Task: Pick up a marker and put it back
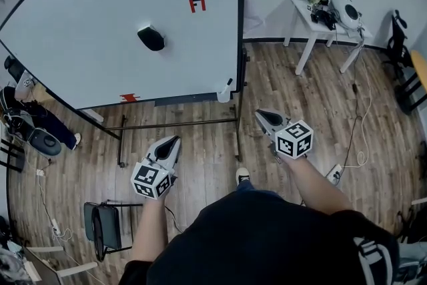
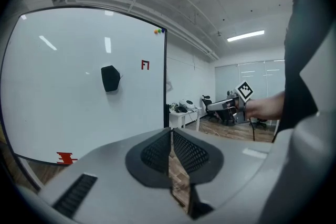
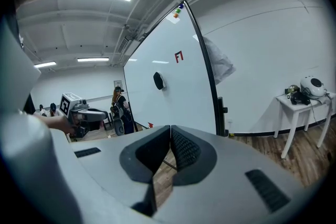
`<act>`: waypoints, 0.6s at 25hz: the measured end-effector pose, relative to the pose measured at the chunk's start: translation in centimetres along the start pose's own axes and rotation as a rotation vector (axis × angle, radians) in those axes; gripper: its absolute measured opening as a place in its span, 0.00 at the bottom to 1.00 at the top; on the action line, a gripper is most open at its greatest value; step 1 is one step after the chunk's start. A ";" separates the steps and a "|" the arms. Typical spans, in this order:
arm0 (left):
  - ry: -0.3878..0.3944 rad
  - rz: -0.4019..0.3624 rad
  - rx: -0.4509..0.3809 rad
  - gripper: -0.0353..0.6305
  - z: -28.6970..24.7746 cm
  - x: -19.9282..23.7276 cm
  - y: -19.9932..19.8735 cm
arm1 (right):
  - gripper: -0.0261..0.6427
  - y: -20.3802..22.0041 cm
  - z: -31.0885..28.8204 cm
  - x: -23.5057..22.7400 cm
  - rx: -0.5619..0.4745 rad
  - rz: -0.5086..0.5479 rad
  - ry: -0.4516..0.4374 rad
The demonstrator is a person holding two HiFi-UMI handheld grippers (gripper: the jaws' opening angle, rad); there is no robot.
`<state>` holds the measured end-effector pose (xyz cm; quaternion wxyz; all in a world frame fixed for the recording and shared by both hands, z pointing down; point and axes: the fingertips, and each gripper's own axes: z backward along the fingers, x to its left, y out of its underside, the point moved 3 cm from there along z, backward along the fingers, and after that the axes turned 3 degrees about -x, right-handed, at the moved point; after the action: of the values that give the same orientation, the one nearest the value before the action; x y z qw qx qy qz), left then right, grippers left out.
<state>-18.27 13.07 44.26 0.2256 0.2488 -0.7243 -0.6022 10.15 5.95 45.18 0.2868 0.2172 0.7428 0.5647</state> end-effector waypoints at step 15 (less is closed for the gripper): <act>-0.038 0.032 0.026 0.09 -10.1 5.1 -1.1 | 0.04 -1.1 -8.0 -8.5 0.038 -0.035 -0.050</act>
<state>-15.79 1.95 45.06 0.2182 0.2288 -0.7401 -0.5935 11.12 -5.53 47.22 0.3110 0.2238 0.7497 0.5396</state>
